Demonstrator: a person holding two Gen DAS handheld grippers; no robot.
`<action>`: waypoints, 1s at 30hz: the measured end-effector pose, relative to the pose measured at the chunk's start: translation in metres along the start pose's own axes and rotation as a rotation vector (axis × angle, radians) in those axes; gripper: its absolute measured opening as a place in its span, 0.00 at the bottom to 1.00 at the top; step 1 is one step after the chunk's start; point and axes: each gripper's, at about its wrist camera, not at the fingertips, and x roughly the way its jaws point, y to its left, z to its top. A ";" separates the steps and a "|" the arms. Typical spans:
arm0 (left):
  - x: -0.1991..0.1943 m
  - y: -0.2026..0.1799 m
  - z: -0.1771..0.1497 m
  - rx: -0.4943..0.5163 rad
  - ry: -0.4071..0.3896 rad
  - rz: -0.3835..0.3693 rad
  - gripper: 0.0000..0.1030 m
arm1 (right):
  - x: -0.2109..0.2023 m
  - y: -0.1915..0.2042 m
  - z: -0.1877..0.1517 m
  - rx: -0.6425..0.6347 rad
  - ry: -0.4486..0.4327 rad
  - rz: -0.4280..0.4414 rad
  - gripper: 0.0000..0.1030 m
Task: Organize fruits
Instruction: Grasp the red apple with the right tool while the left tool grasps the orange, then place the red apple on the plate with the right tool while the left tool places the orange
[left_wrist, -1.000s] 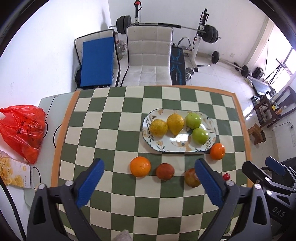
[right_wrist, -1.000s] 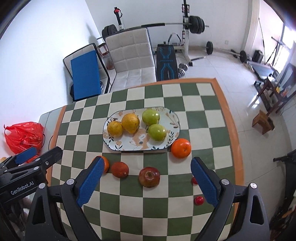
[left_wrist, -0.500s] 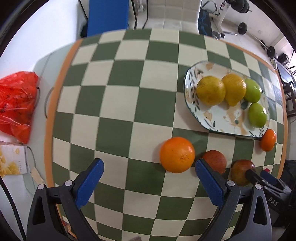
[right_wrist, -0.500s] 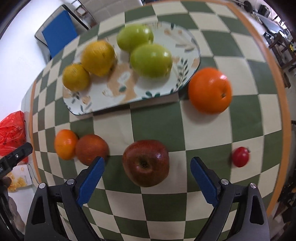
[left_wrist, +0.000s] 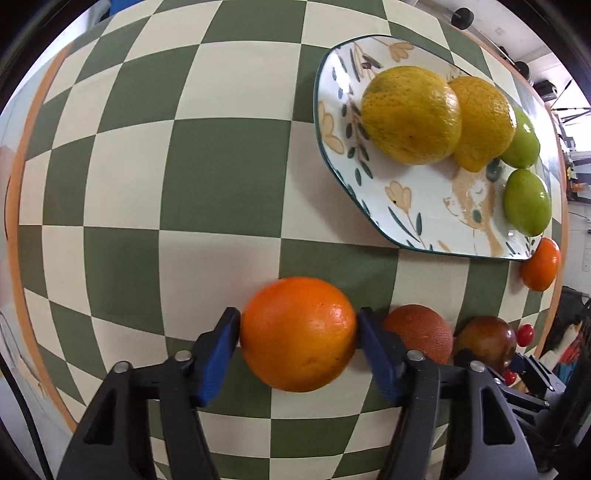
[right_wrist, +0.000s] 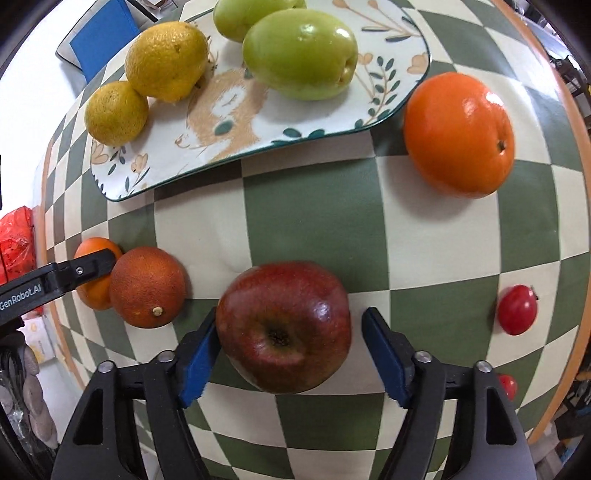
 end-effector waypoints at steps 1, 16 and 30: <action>-0.001 -0.002 -0.004 0.008 -0.006 0.011 0.60 | -0.001 0.001 0.000 -0.004 0.005 0.011 0.66; 0.022 0.000 -0.104 -0.072 0.064 -0.076 0.60 | -0.005 0.014 -0.040 -0.090 0.038 0.028 0.65; -0.011 -0.031 -0.112 -0.054 0.002 -0.088 0.59 | 0.002 0.010 -0.046 -0.024 0.039 0.088 0.63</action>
